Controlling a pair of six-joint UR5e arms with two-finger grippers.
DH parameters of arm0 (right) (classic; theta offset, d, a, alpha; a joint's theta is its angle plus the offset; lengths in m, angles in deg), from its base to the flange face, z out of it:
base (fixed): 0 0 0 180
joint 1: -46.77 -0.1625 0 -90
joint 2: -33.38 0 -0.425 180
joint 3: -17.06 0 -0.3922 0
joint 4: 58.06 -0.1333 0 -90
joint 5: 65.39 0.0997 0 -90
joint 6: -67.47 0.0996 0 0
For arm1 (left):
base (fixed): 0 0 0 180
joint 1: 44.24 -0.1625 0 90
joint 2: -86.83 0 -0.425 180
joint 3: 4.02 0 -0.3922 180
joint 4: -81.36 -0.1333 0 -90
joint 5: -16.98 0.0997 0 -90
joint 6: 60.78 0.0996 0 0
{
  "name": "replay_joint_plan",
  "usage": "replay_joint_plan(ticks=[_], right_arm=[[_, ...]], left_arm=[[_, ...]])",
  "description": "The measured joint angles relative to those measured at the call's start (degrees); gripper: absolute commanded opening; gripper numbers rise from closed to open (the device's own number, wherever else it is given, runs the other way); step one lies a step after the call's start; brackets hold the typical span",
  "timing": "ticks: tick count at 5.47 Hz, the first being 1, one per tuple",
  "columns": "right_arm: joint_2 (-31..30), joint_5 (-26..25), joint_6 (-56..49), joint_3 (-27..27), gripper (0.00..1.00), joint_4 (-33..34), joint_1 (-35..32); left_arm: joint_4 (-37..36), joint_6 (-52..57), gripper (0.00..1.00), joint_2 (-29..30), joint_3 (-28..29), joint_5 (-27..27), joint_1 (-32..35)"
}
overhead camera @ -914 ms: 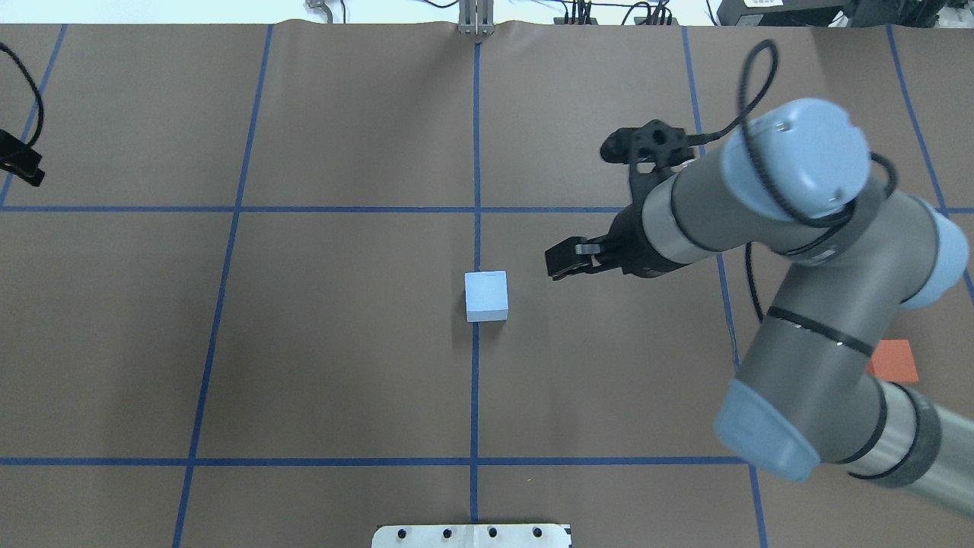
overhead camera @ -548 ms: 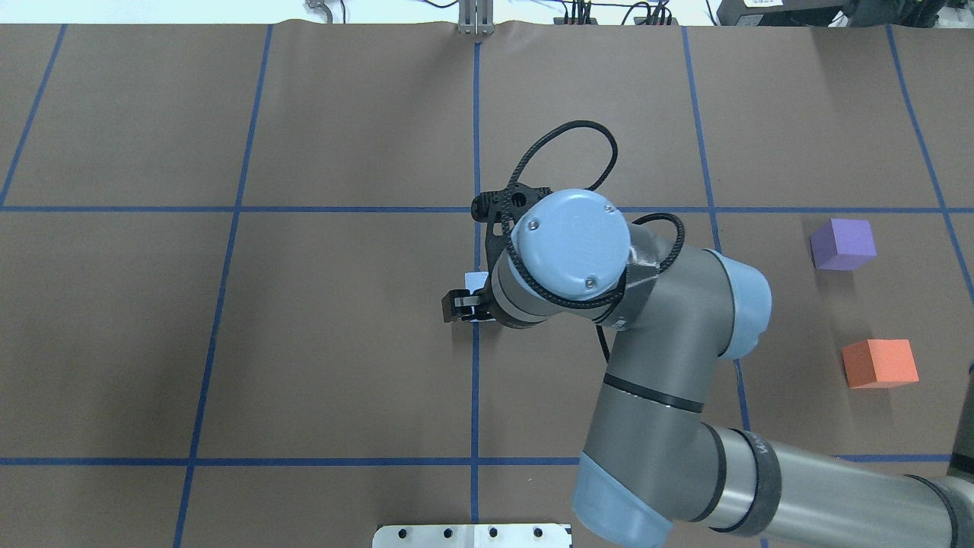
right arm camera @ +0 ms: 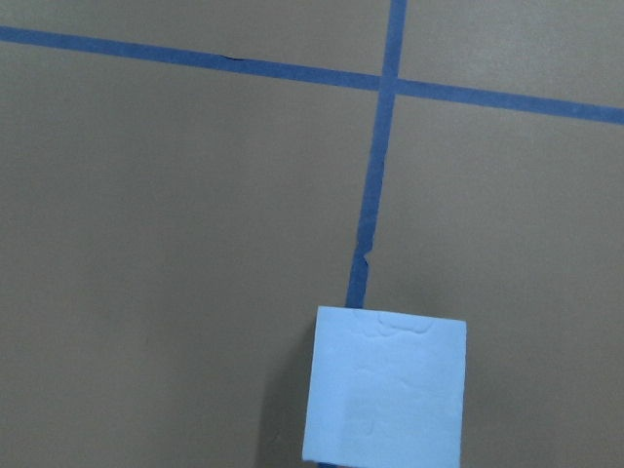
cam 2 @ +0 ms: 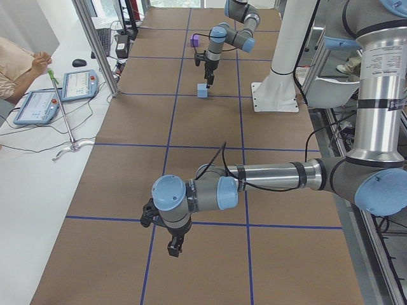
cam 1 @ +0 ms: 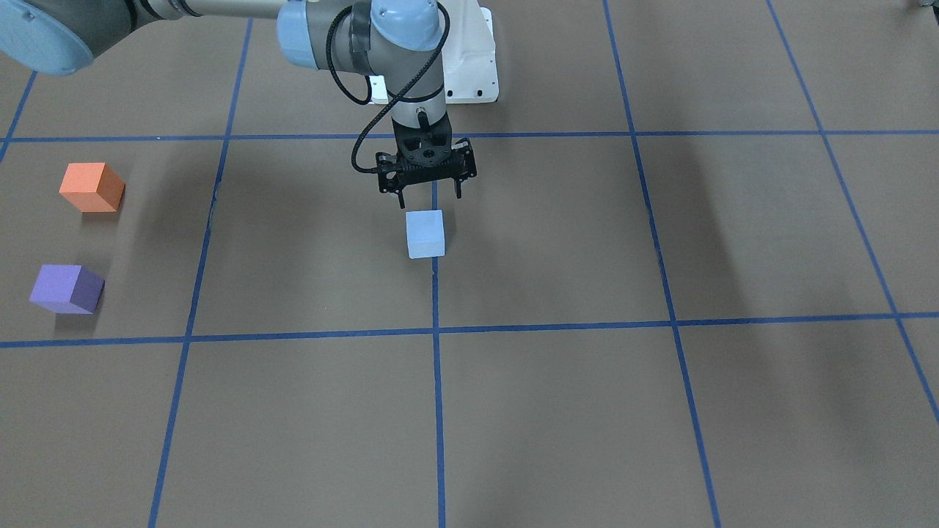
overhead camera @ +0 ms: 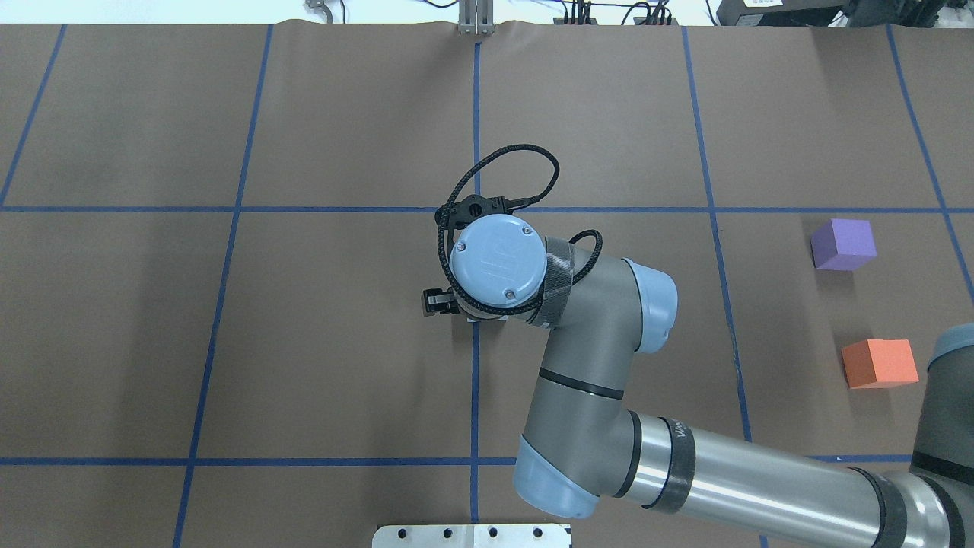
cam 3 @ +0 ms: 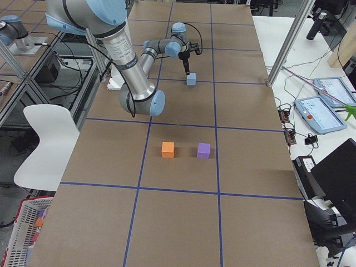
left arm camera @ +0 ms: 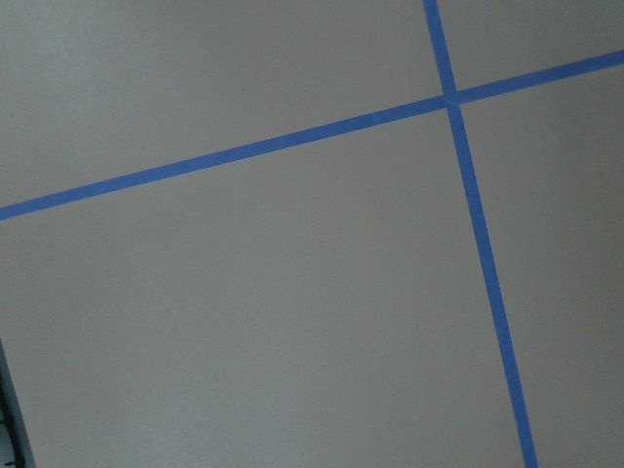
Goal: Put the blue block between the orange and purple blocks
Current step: 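Lower the right gripper and grasp the light blue cube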
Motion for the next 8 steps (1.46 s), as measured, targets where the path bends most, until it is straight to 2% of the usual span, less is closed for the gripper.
replay_joint_plan(ticks=[2,4,5,6,7,8], right_arm=[[-0.71,-1.74,-2.31,1.33,1.0,-1.81,-0.2],[-0.88,-2.25,-1.41,6.94,0.97,-8.61,-0.21],[-0.81,-2.27,0.2,9.13,0.72,-11.15,-0.13],[-0.83,-2.18,1.25,9.83,0.06,-11.53,-0.11],[-0.84,-1.97,1.56,9.68,0.0,-10.94,-0.19],[-0.84,-1.58,1.44,7.66,0.0,-8.66,-0.8]], left_arm=[[0.08,-0.02,1.0,-0.02,0.25,-0.18,0.01],[0.1,-0.02,1.0,-0.01,0.34,-0.19,0.01],[0.1,-0.01,1.0,-0.01,0.34,-0.19,0.01],[0.1,-0.02,1.0,-0.01,0.31,-0.19,0.01],[0.1,-0.01,1.0,-0.01,0.26,-0.19,0.01],[0.1,-0.03,1.0,-0.04,0.24,-0.19,0.01]])
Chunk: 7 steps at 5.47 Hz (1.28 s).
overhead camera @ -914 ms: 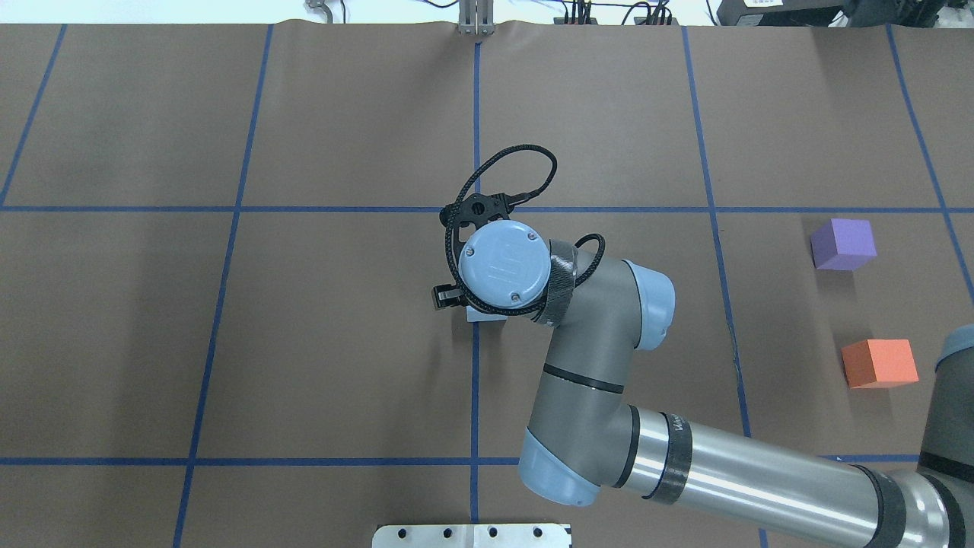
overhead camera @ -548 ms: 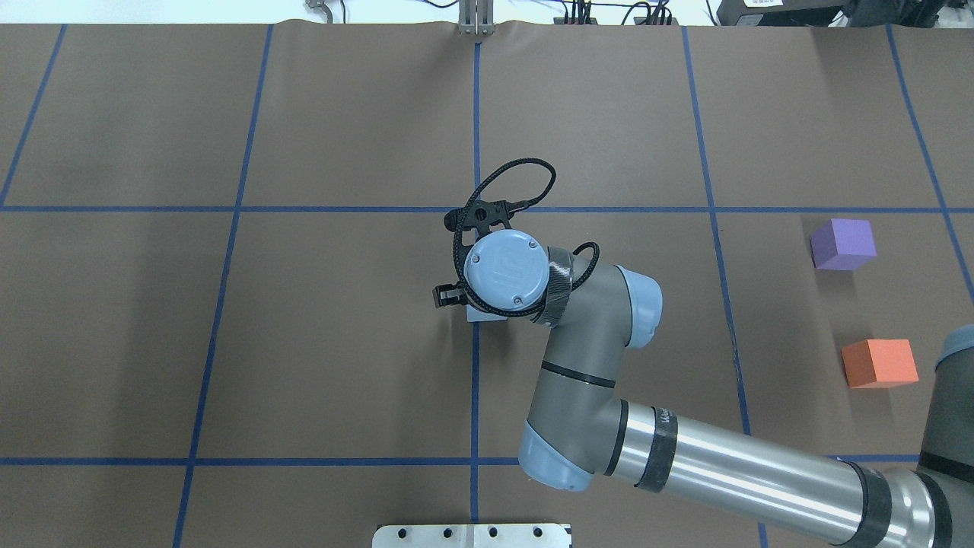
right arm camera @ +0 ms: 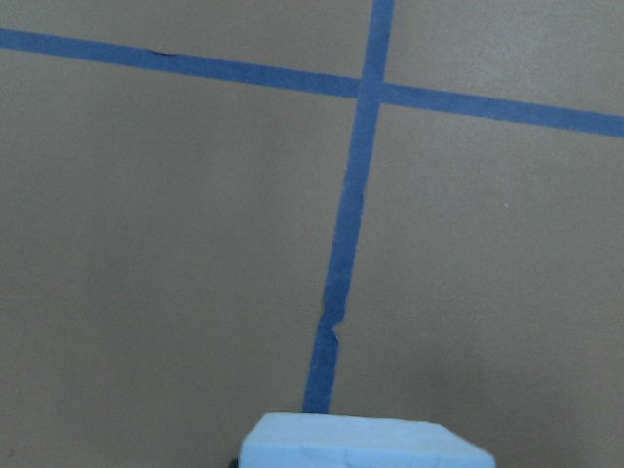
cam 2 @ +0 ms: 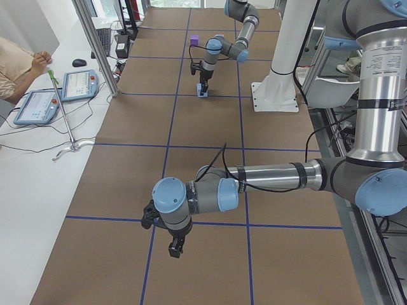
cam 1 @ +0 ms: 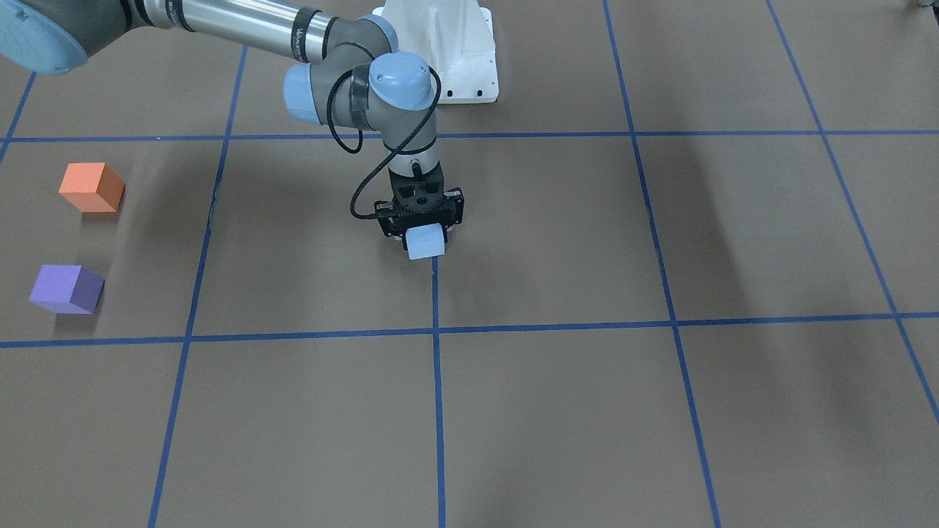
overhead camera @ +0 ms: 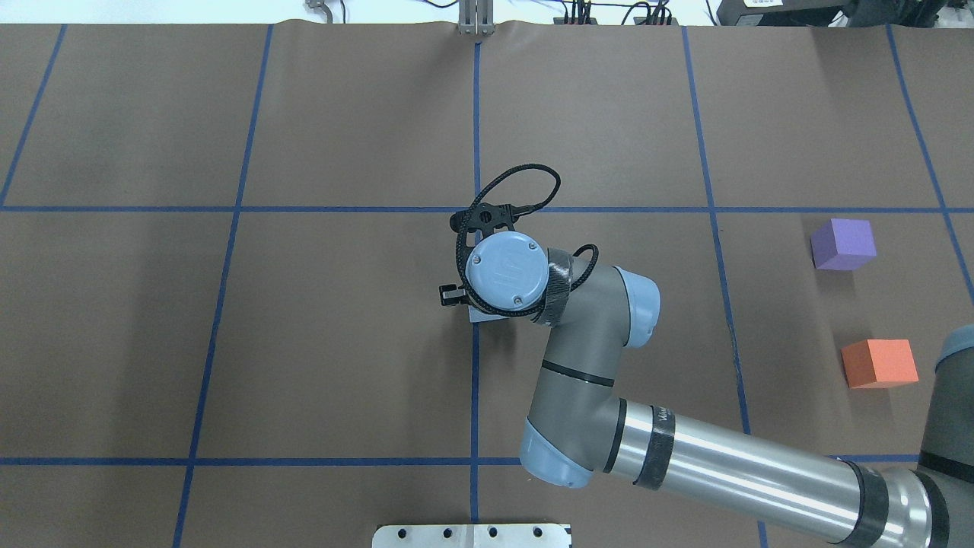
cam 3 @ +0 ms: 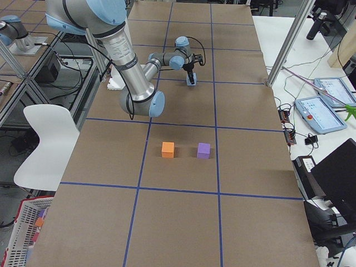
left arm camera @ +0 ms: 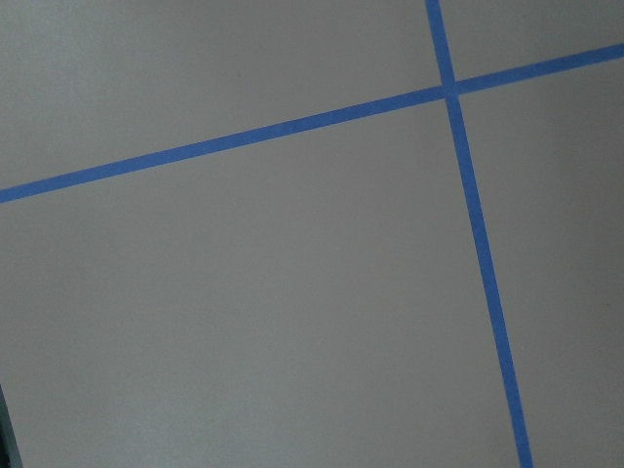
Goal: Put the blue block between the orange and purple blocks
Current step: 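Lower the right gripper and grasp the light blue cube, then carry the light blue cube with the right gripper toward the purple cube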
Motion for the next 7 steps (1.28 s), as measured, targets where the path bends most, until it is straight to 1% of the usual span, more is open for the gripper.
replay_joint_plan(ticks=[1,2,3,4,5,6,7], right_arm=[[-0.65,1.88,-0.8,-5.39,0.0,5.12,-2.2],[-2.84,5.85,-3.29,-12.68,0.0,10.27,-6.24],[-6.81,11.73,-8.92,-19.43,0.0,13.35,-12.39],[-12.52,17.42,-17.04,-23.98,0.01,14.49,-18.87],[-20.33,21.61,-25.22,-27.36,0.0,14.17,-24.46],[-29.99,24.71,-29.17,-29.19,0.01,10.18,-28.75],[-40.81,26.6,-28.83,-29.28,0.01,0.7,-31.63]], left_arm=[[-0.03,-0.11,1.0,-0.08,0.0,0.0,0.02],[-0.13,-1.39,1.0,-0.12,-0.26,0.0,0.07],[-0.14,-6.97,1.0,-0.1,-1.5,0.0,0.06],[0.38,-13.86,1.0,0.01,-3.37,0.0,-0.04],[1.4,-16.83,1.0,0.05,-4.51,-0.03,-0.13],[2.14,-17.53,1.0,0.06,-4.86,-0.04,-0.27],[2.45,-17.52,1.0,0.1,-4.97,-0.02,-0.38]])
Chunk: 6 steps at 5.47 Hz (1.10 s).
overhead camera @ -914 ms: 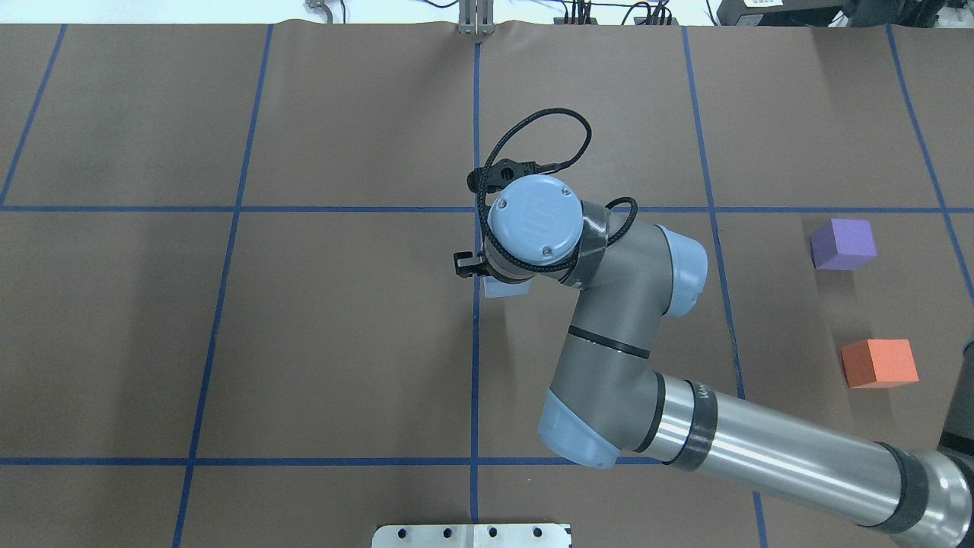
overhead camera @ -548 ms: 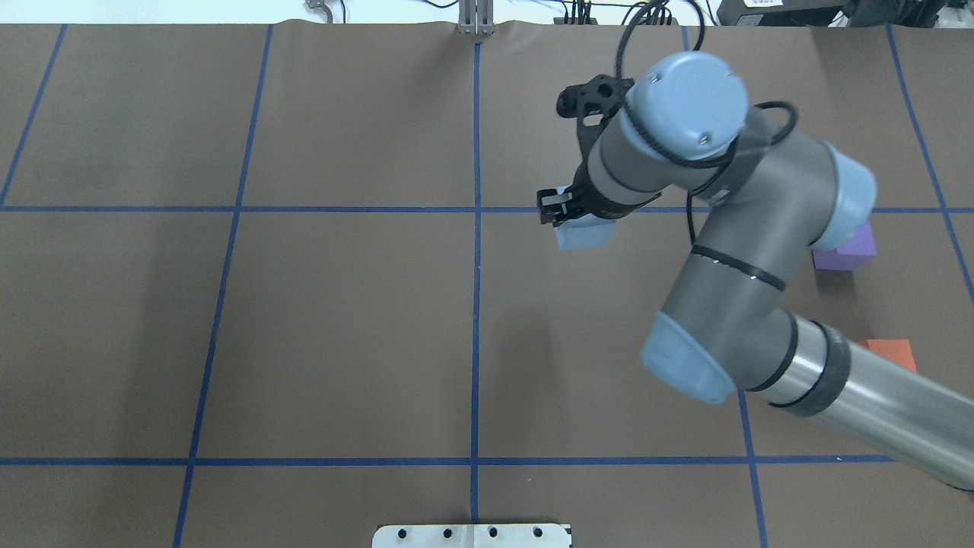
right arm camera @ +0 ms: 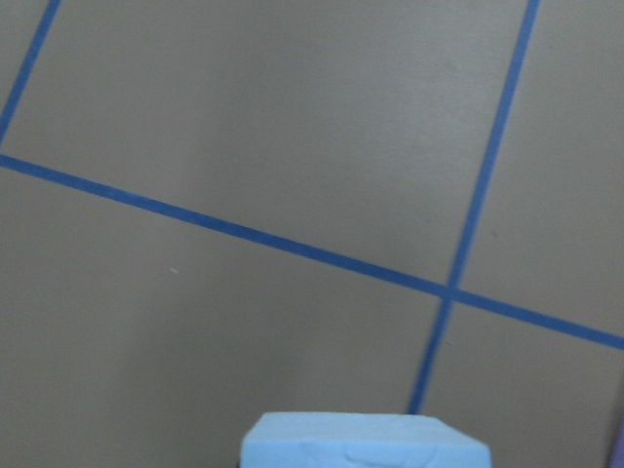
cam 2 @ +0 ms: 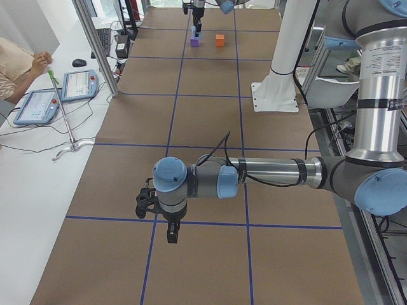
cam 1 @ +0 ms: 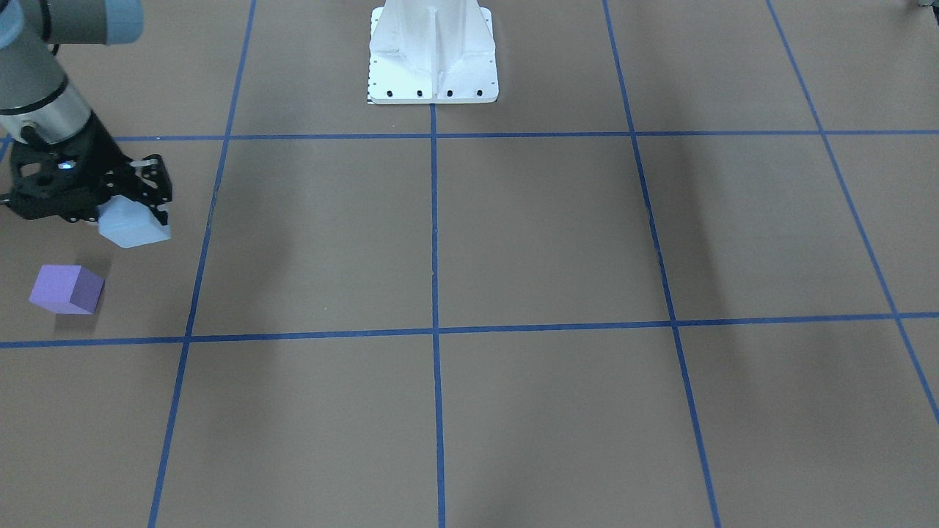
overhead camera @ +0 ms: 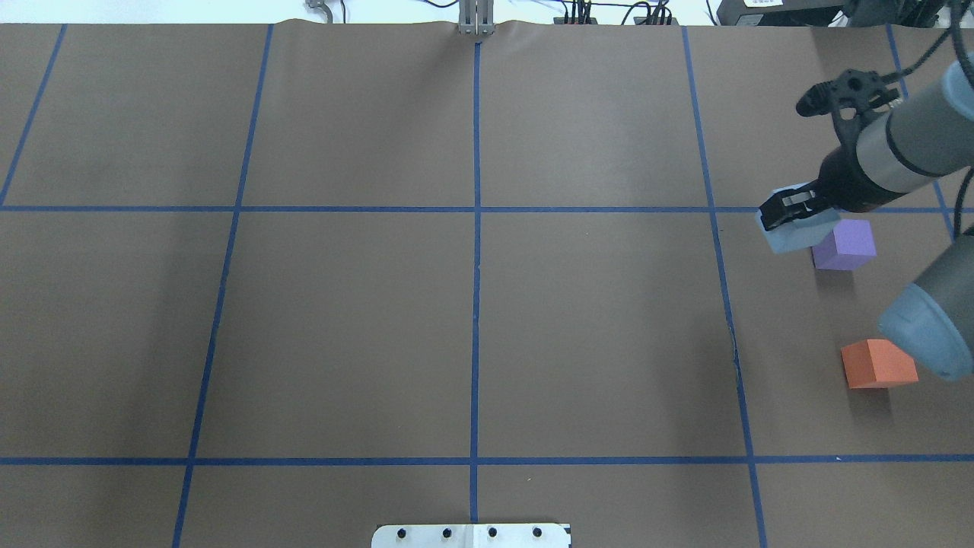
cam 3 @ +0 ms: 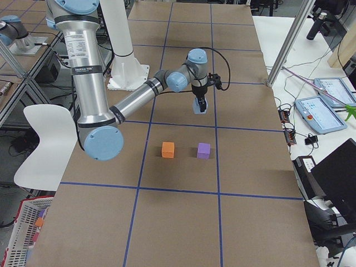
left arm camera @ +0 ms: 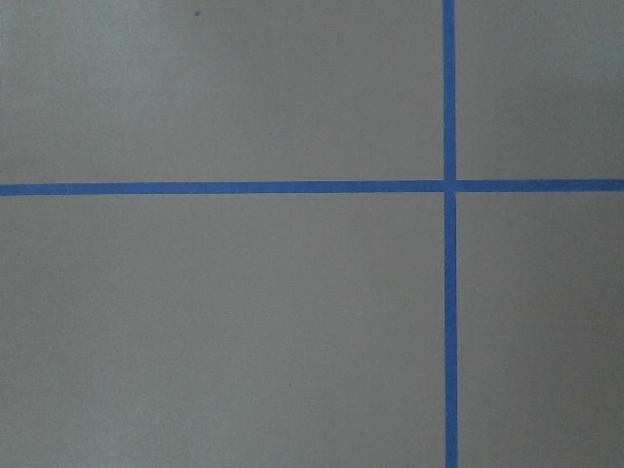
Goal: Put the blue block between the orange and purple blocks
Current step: 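Carry the light blue cube with the right gripper toward the purple cube, then lower the light blue cube between the purple and orange cubes and release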
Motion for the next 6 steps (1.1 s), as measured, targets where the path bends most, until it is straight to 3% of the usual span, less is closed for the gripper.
replay_joint_plan(ticks=[1,2,3,4,5,6], right_arm=[[-7.87,0.76,2.78,2.21,0.01,-10.75,-1.58],[-11.34,0.87,6.54,7.77,0.02,-21.69,-2.01],[-12.21,0.77,9.73,12.79,0.03,-29.55,-2.04],[-12.28,0.49,11.95,15.23,0.11,-32.65,-1.8],[-12.16,0.09,12.69,16.69,0.29,-33.58,-1.11],[-12.12,-0.9,12.88,17.33,0.54,-33.81,0.05]], left_arm=[[0.14,0.15,1.0,0.01,-0.05,0.01,-0.04],[0.32,0.23,1.0,0.02,-0.08,0.01,-0.05],[0.73,0.23,1.0,0.02,-0.08,0.02,-0.09],[1.12,0.19,1.0,0.02,-0.12,0.02,-0.12],[1.28,0.18,1.0,0.02,-0.15,0.02,-0.18],[1.32,0.17,1.0,0.04,-0.2,0.02,-0.21]])
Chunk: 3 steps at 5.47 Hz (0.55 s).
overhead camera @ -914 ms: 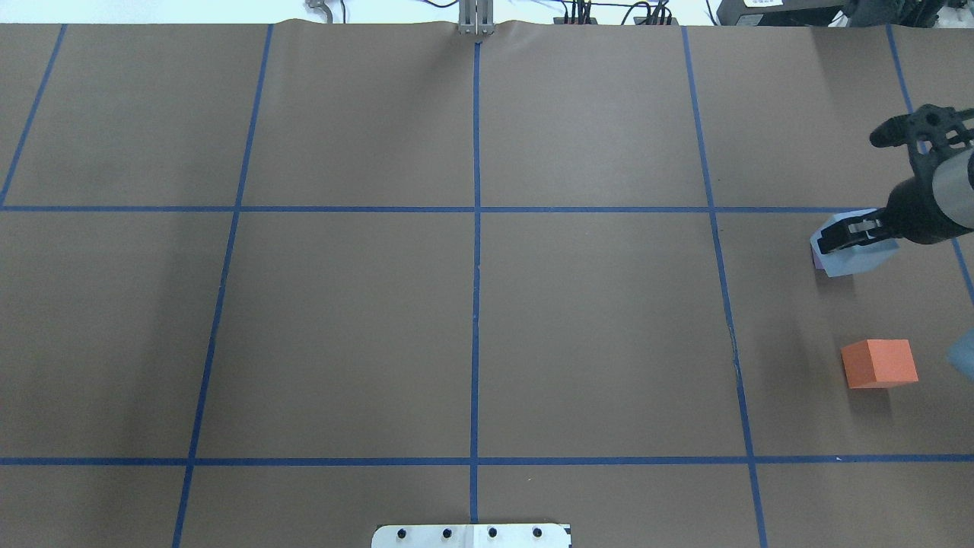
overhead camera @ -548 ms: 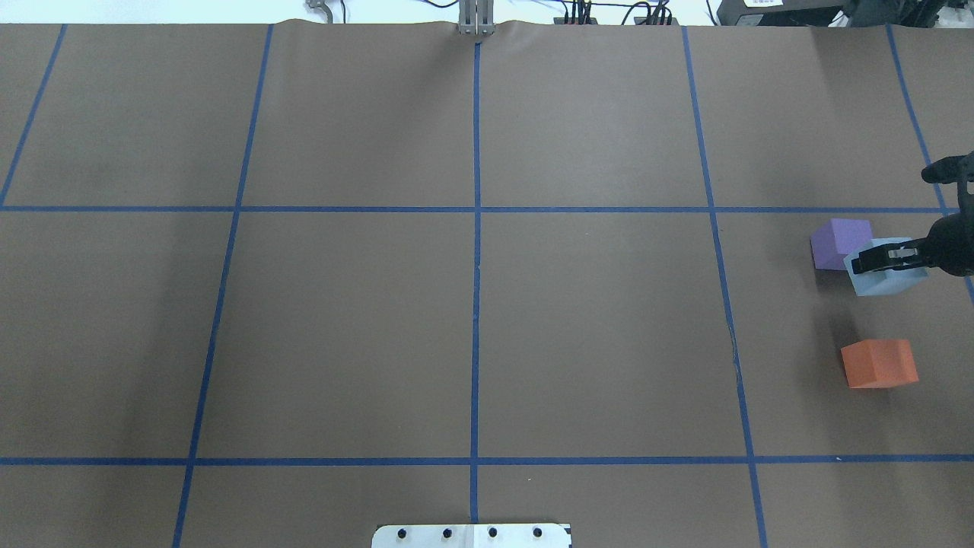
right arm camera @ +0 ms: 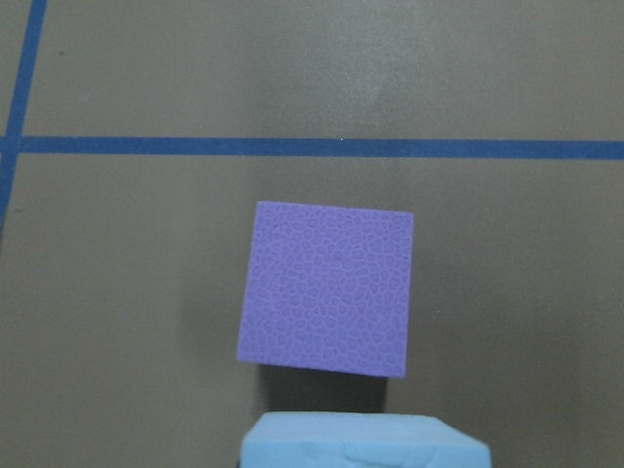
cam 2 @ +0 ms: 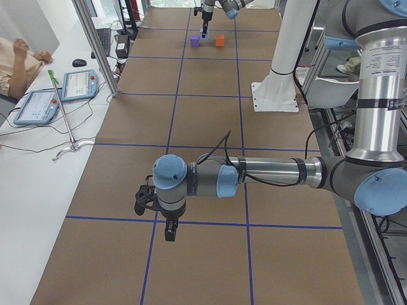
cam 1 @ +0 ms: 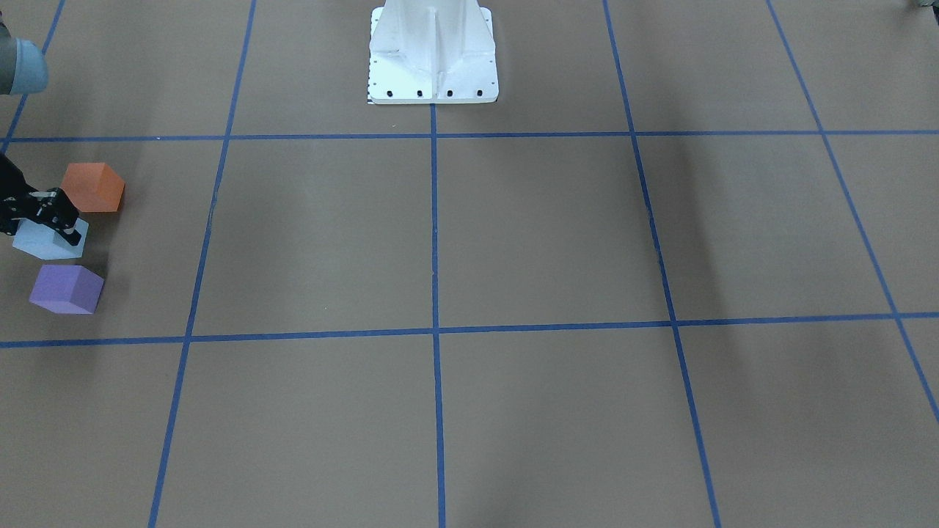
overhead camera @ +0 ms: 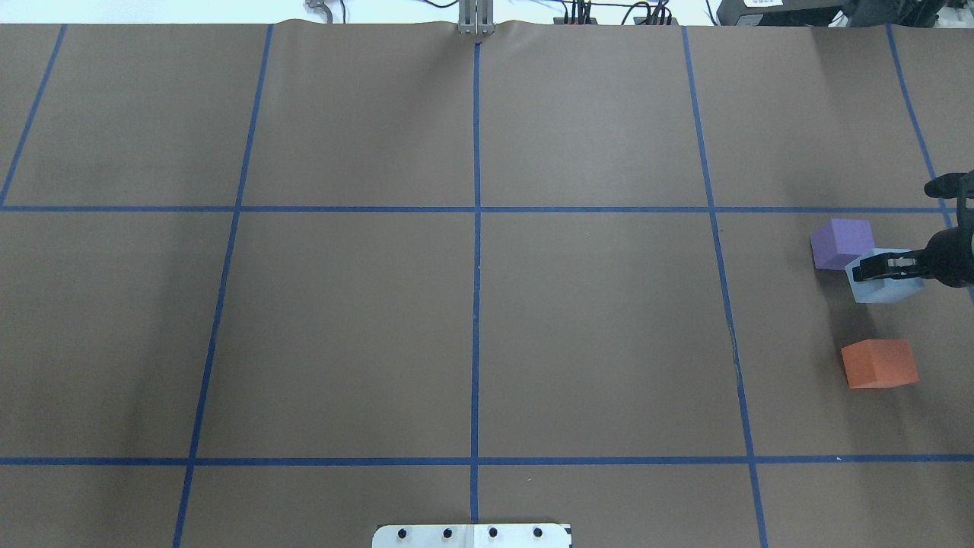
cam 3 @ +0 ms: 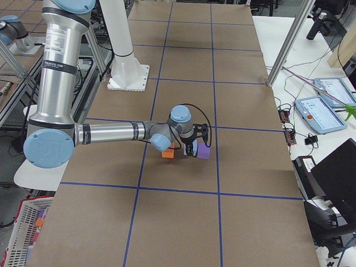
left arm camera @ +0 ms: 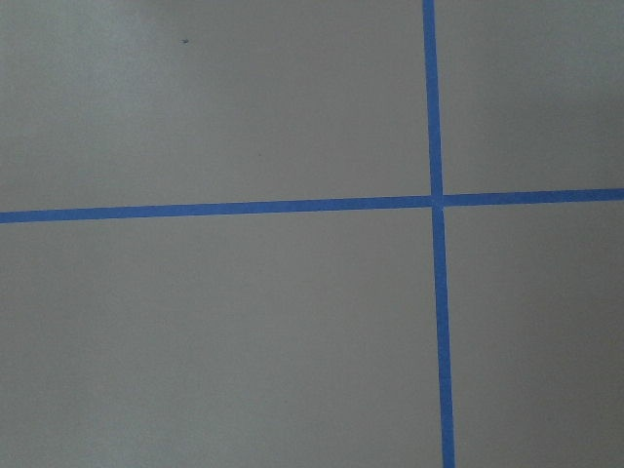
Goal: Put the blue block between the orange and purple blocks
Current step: 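Lower the light blue cube between the purple and orange cubes and release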
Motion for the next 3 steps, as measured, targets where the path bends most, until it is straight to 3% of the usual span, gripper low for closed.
replay_joint_plan(ticks=[1,2,3], right_arm=[[0.12,-1.46,0.11,0.18,0.84,-0.06,1.4],[0.26,-3.03,0.2,0.21,0.99,-0.07,2.6],[0.3,-4.8,0.2,0.23,1.0,-0.04,3.64]], left_arm=[[0.01,0.0,1.0,0.08,-0.17,0.0,-0.02],[0.01,0.0,1.0,0.12,-0.33,0.0,-0.02],[0.01,0.0,1.0,0.14,-0.38,-0.03,-0.06]])
